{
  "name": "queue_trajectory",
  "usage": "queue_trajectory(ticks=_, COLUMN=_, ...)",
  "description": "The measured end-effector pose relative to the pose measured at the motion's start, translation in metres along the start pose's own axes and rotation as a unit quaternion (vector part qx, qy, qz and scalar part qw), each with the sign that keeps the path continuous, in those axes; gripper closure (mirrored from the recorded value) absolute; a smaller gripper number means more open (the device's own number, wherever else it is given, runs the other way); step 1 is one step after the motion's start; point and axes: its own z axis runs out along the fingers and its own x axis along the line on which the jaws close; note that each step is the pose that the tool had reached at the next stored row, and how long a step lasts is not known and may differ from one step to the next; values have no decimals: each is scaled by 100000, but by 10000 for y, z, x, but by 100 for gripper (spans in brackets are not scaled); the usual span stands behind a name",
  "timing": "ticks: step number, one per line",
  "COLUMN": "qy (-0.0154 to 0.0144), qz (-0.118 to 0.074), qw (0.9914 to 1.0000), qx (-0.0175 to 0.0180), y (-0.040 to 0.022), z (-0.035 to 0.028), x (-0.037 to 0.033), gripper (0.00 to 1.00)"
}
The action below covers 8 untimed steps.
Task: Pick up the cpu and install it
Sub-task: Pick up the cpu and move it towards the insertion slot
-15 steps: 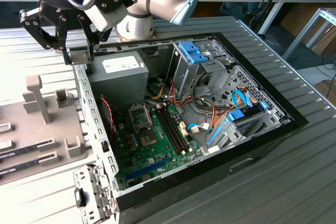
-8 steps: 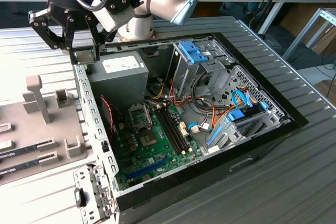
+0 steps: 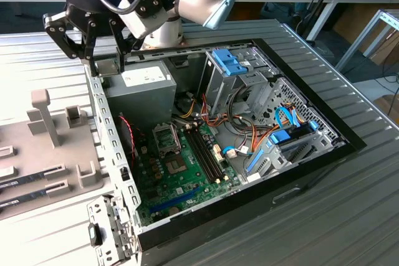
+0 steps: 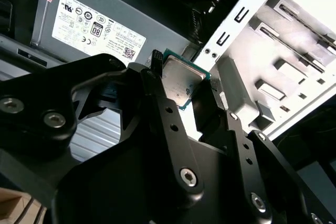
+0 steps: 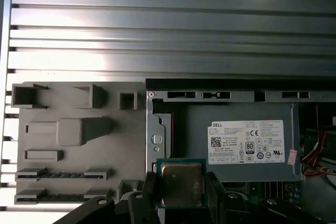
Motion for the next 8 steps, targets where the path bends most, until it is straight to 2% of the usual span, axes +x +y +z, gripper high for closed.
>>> queue_trajectory(ticks=8, qy=-2, qz=3, qw=100000, qx=-1, y=-3, z=22, x=-103, gripper=53)
